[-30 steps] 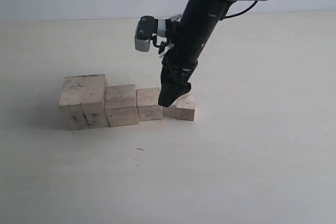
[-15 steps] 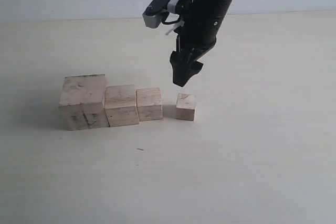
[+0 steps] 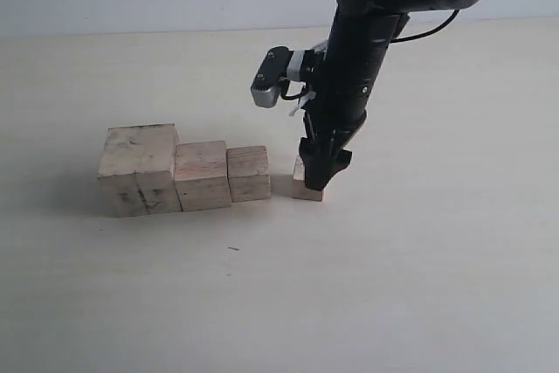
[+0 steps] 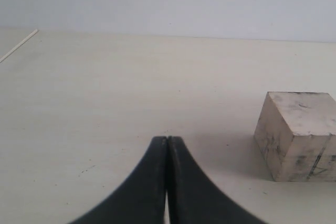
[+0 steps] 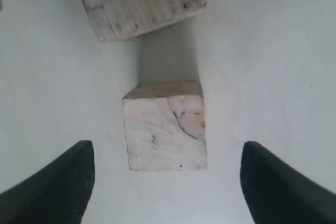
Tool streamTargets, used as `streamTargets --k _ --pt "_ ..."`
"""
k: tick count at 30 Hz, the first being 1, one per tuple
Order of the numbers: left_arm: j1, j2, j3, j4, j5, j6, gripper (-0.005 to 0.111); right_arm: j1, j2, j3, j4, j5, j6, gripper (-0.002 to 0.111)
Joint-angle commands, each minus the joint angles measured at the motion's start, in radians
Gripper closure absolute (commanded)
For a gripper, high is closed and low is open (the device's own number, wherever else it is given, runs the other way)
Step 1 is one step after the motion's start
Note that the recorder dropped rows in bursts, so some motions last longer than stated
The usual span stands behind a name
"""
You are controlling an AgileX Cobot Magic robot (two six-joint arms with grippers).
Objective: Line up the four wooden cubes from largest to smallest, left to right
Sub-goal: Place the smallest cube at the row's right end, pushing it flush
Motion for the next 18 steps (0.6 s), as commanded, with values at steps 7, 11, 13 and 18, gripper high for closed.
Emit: streamTargets --k 7,11,13,18 --pt "-0.004 -0.006 0.003 -0.005 -0.011 -0.001 0.107 -0.001 0.049 0.007 0.086 -0.025 -0.052 0.036" --pt "-0.004 -0.006 0.003 -0.005 -0.011 -0.001 0.107 -0.001 0.052 0.007 0.061 -0.028 -0.052 0.040" --pt "-0.004 -0.006 0.003 -0.005 -0.011 -0.001 0.107 -0.001 0.052 0.007 0.051 -0.028 -0.052 0.042" --pt "-0.004 -0.006 0.003 -0.005 -0.011 -0.001 0.107 -0.001 0.052 0.007 0.051 -0.024 -0.054 0.045"
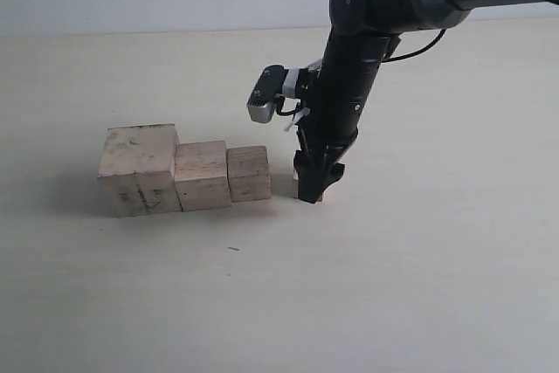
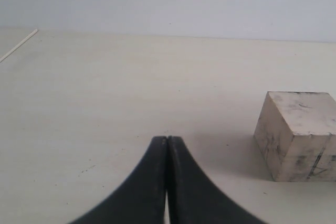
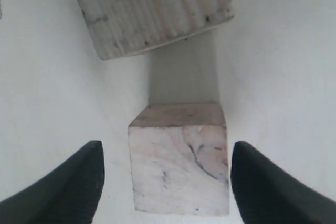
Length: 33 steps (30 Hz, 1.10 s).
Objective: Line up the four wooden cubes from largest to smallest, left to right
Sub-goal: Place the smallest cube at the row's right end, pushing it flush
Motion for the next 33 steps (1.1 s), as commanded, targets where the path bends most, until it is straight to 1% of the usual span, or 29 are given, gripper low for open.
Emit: streamTargets --k 1,3,4,5,7,8,9,14,17,21,25,31,33 --pt "-0.004 -0.006 0.003 -0.005 -0.011 -0.001 0.107 -0.001 -0.002 0.002 -0.009 -0.003 -0.010 0.046" --pt "-0.004 -0.006 0.003 -0.005 -0.011 -0.001 0.107 -0.001 -0.002 0.002 -0.009 -0.003 -0.008 0.050" --pt "-0.004 -0.006 0.003 -0.005 -0.011 -0.001 0.107 -0.001 -0.002 0.002 -0.009 -0.003 -0.008 0.054" --pt "-0.004 -0.006 0.003 -0.005 -0.011 -0.001 0.107 -0.001 -0.002 0.002 -0.009 -0.003 -0.008 0.061" --pt "-0.004 -0.006 0.003 -0.005 -0.011 -0.001 0.107 -0.001 -0.002 0.002 -0.009 -0.003 -0.008 0.077" --pt "-0.004 -0.006 0.003 -0.005 -0.011 -0.001 0.107 -0.001 -0.002 0.002 -0.009 -0.004 -0.008 0.097" --pt "-0.004 -0.006 0.003 -0.005 -0.011 -0.001 0.107 -0.001 -0.002 0.002 -0.009 -0.009 -0.010 0.107" --pt "-0.004 -0.006 0.003 -0.005 -0.011 -0.001 0.107 -0.001 -0.002 0.000 -0.025 -0.144 -0.044 0.108" --pt "-0.004 -0.006 0.003 -0.005 -0.011 -0.001 0.107 -0.002 -0.002 0.000 -0.022 -0.161 -0.111 0.108" --pt "-0.004 -0.006 0.003 -0.005 -0.011 -0.001 0.107 -0.002 0.014 0.000 -0.018 -0.142 -0.226 0.108" --pt "-0.004 -0.006 0.003 -0.005 -0.011 -0.001 0.107 -0.002 0.040 0.000 0.085 -0.095 -0.370 0.108" --pt "-0.004 -0.006 0.003 -0.005 -0.011 -0.001 0.107 -0.001 0.042 0.000 0.090 -0.065 -0.393 0.108" --pt "-0.004 -0.006 0.003 -0.005 -0.011 -0.001 0.107 -0.001 0.042 0.000 0.135 -0.045 -0.447 0.108"
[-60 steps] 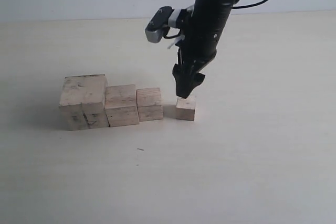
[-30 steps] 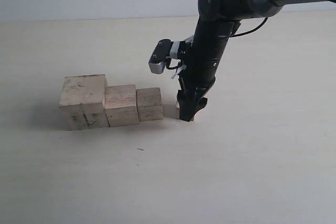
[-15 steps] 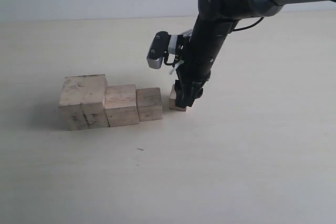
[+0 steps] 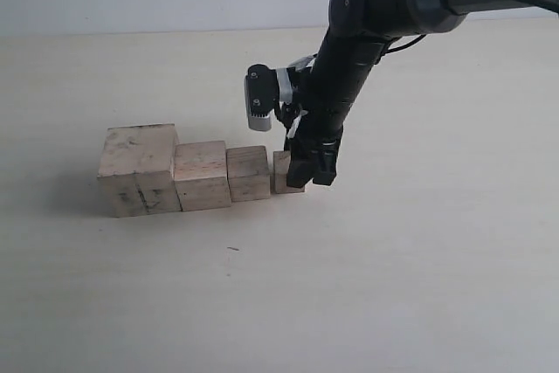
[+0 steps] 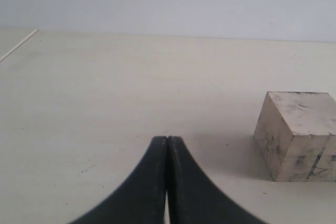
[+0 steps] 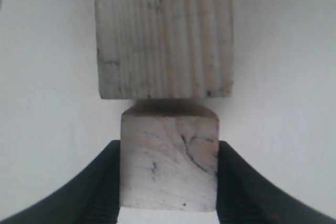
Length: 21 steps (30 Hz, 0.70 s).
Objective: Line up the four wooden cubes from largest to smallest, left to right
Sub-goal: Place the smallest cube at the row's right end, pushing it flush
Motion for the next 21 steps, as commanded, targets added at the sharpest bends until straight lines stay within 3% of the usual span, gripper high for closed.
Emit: streamTargets --k 1,21 --pt "-0.004 -0.006 0.003 -0.005 -0.011 -0.001 0.107 0.002 0.016 0.004 0.063 0.054 -0.103 0.108" --pt "-0.004 -0.006 0.003 -0.005 -0.011 -0.001 0.107 0.002 0.016 0.004 0.033 -0.013 -0.051 0.108"
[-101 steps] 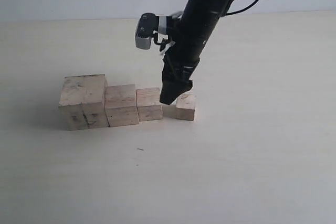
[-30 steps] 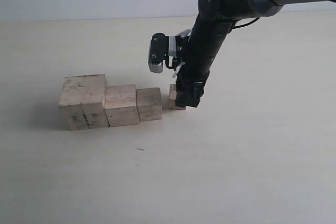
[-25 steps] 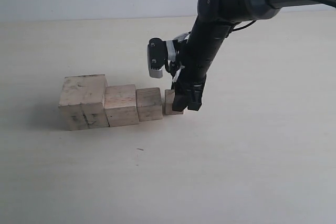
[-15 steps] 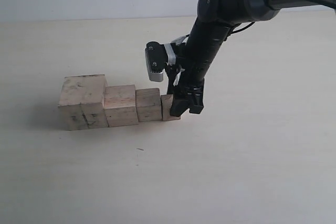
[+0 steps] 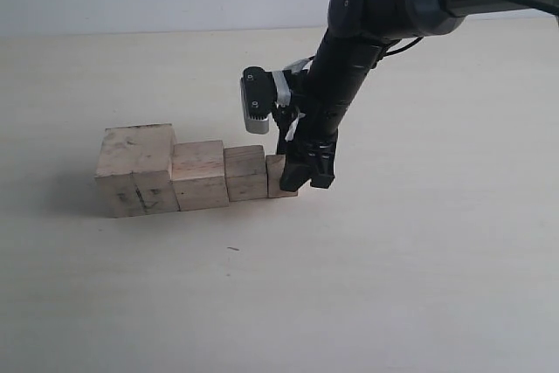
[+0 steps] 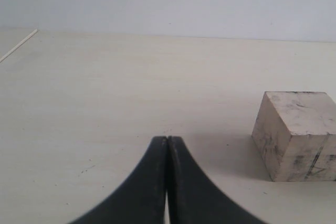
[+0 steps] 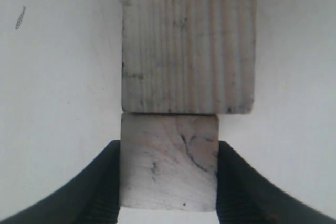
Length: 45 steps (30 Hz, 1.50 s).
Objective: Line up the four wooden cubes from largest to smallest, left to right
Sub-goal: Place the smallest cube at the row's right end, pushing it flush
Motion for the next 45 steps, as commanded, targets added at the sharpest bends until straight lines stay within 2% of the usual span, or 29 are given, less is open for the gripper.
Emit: streamTargets --k 1,8,13,17,27,34,36,41,44,45 --pt "-0.004 -0.006 0.003 -0.005 -0.011 -0.001 0.107 0.002 0.013 0.004 -0.034 -0.012 0.028 0.108" --pt "-0.004 -0.006 0.003 -0.005 -0.011 -0.001 0.107 0.002 0.013 0.004 -0.052 -0.016 0.033 0.108" --pt "-0.004 -0.006 0.003 -0.005 -0.011 -0.001 0.107 0.002 0.013 0.004 -0.109 -0.016 0.128 0.108" --pt "-0.004 -0.006 0.003 -0.005 -0.011 -0.001 0.107 0.002 0.013 0.004 -0.092 -0.020 0.132 0.108" --pt "-0.004 -0.006 0.003 -0.005 -0.011 -0.001 0.107 0.002 0.013 0.004 0.056 -0.023 -0.037 0.108" --pt "-0.004 -0.006 0.003 -0.005 -0.011 -0.001 0.107 0.002 0.013 0.004 0.070 -0.021 -0.049 0.108" --pt "-0.004 -0.006 0.003 -0.005 -0.011 -0.001 0.107 0.002 0.013 0.004 0.083 -0.015 -0.040 0.104" --pt "-0.004 -0.006 0.003 -0.005 -0.011 -0.001 0.107 0.002 0.013 0.004 0.083 -0.001 -0.024 0.068" --pt "-0.004 -0.006 0.003 -0.005 -0.011 -0.001 0.107 0.002 0.013 0.004 0.092 -0.014 0.051 0.041" --pt "-0.004 -0.006 0.003 -0.005 -0.011 -0.001 0.107 0.002 0.013 0.004 0.095 -0.021 0.066 0.036"
